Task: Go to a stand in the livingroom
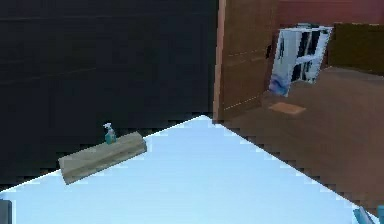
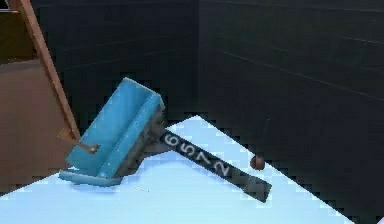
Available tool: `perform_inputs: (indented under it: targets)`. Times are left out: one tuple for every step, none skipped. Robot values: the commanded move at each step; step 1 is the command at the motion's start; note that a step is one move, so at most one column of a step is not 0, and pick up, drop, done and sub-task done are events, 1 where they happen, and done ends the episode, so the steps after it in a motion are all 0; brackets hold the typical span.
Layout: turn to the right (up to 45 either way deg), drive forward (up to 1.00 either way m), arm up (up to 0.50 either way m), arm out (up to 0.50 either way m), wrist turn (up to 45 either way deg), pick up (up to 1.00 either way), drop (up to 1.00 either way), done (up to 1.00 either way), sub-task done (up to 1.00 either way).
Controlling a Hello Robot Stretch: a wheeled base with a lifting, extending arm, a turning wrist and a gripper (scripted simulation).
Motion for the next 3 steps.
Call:
perform_inputs:
  targets:
    - [-45.0,0.0,0.0,0.0,0.0,0.0,0.0,0.0,0.0]
    - [-12.0,0.0,0.0,0.0,0.0,0.0,0.0,0.0,0.0]
    - [0.0,0.05,0.0,0.0,0.0,0.0,0.0,0.0,0.0]
